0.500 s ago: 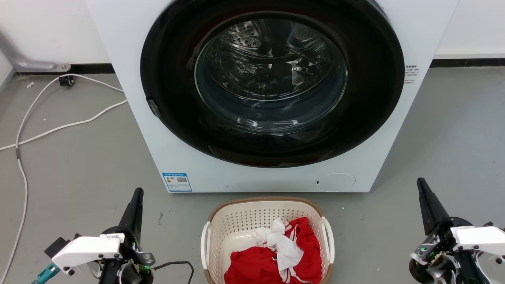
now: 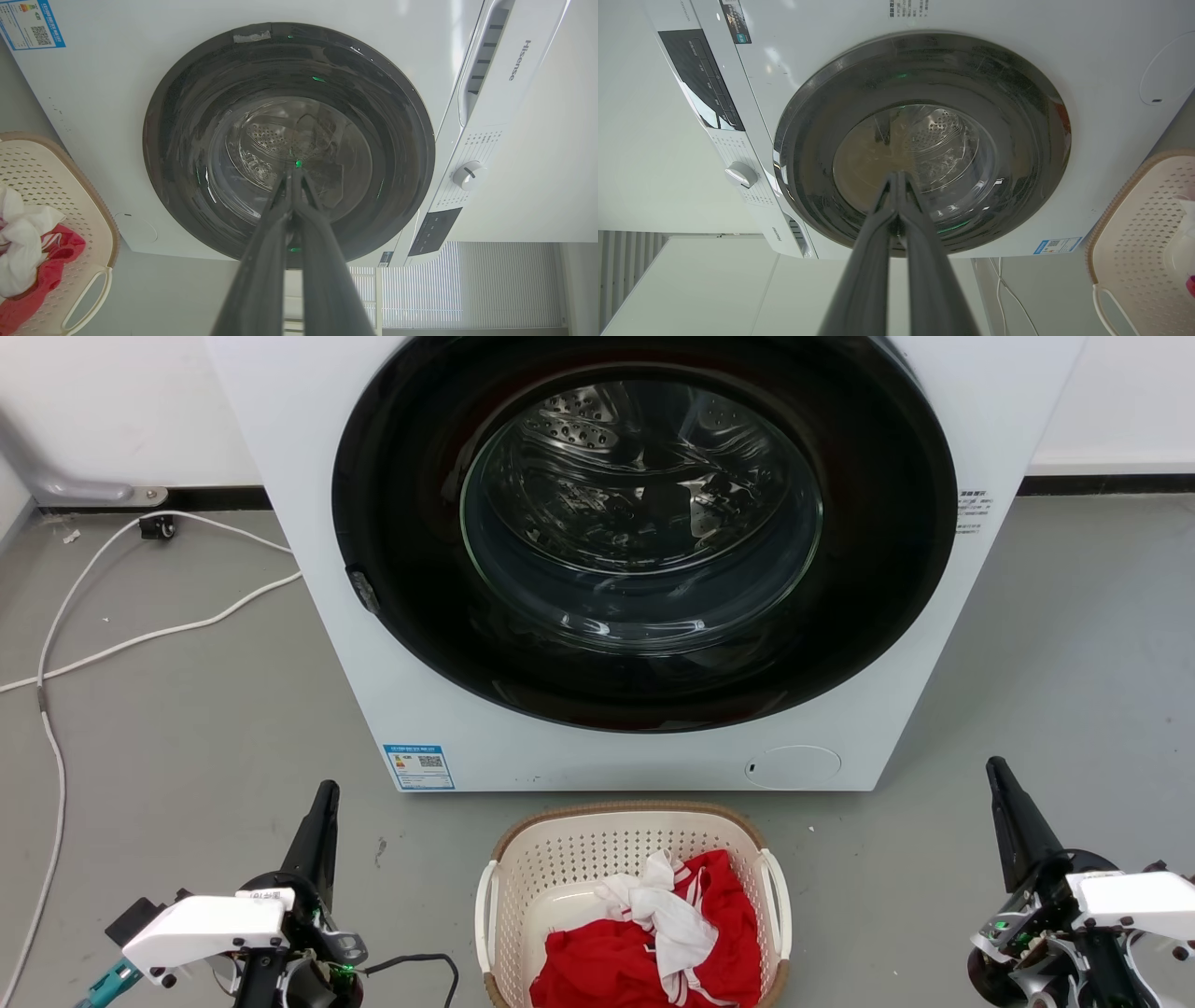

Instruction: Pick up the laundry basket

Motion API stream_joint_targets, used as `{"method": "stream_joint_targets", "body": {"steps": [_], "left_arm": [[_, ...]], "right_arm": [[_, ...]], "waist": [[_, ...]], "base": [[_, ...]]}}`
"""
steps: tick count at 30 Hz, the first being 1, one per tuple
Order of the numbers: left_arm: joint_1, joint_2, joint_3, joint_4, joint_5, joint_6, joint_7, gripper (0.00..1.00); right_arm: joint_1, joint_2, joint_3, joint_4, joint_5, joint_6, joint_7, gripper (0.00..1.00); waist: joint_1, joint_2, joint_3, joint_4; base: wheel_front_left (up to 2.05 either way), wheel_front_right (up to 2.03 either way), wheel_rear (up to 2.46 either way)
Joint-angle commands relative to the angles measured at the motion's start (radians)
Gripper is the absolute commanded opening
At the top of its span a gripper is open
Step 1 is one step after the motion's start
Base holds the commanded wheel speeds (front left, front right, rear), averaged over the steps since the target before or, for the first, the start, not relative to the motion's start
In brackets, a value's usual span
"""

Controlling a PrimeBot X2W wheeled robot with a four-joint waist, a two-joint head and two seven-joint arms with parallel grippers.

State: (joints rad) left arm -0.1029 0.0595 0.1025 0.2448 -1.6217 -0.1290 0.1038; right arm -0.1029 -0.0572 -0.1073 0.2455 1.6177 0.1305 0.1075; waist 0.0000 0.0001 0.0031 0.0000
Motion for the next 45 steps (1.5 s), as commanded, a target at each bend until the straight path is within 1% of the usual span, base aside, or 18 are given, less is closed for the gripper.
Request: {"method": "stream_joint_targets", "body": {"steps": [1,4,5,14,20,23,30,34,45], "left_arm": [[-0.01,-0.001,0.003,0.001,0.008,-0.003,0.004,0.0],[-0.01,-0.001,0.003,0.001,0.008,-0.003,0.005,0.0],[0.0,-0.001,0.0,0.0,0.001,0.0,0.0,1.0],[0.003,-0.004,-0.035,0.003,0.018,0.001,-0.034,1.0],[-0.001,-0.004,-0.043,-0.019,0.082,0.0,-0.063,1.0],[-0.001,-0.004,-0.049,-0.036,0.14,0.0,-0.076,1.0],[0.001,-0.005,-0.069,-0.07,0.326,0.0,-0.106,1.0],[0.002,-0.005,-0.081,-0.085,0.421,0.007,-0.121,1.0],[0.006,-0.005,-0.118,-0.096,0.646,0.026,-0.162,1.0]], "right_arm": [[-0.011,0.003,-0.002,0.001,-0.008,0.0,0.004,0.0],[-0.011,0.004,-0.002,0.001,-0.008,0.0,0.004,0.0],[0.0,0.0,0.0,0.0,0.0,0.0,0.0,1.0],[0.016,0.002,0.016,-0.004,-0.013,0.0,-0.034,1.0],[0.021,0.002,0.021,-0.018,-0.09,0.0,-0.063,1.0],[0.023,0.002,0.024,-0.032,-0.165,0.0,-0.077,1.0],[0.03,0.001,0.039,-0.07,-0.38,0.0,-0.107,1.0],[0.035,0.002,0.048,-0.087,-0.491,0.0,-0.123,1.0],[0.049,0.003,0.066,-0.106,-0.747,0.0,-0.164,1.0]], "waist": [[0.0,-0.0001,0.0,0.0],[0.0,-0.0001,0.0,0.0],[0.0,-0.0001,0.0,0.0],[0.0,-0.0001,0.001,0.0],[0.0,-0.0001,0.001,0.001],[0.0,-0.0001,0.002,0.001],[0.0,-0.0001,0.001,0.001],[0.0,-0.0001,0.0,0.001],[0.0,-0.0001,-0.003,0.003]], "base": [[0.0,0.0,0.0],[0.0,0.0,0.0],[0.0,0.0,0.0],[0.0,0.0,0.0],[0.0,0.0,0.0],[0.0,0.0,0.0],[0.0,0.0,0.0],[0.0,0.0,0.0],[0.0,0.0,0.0]]}}
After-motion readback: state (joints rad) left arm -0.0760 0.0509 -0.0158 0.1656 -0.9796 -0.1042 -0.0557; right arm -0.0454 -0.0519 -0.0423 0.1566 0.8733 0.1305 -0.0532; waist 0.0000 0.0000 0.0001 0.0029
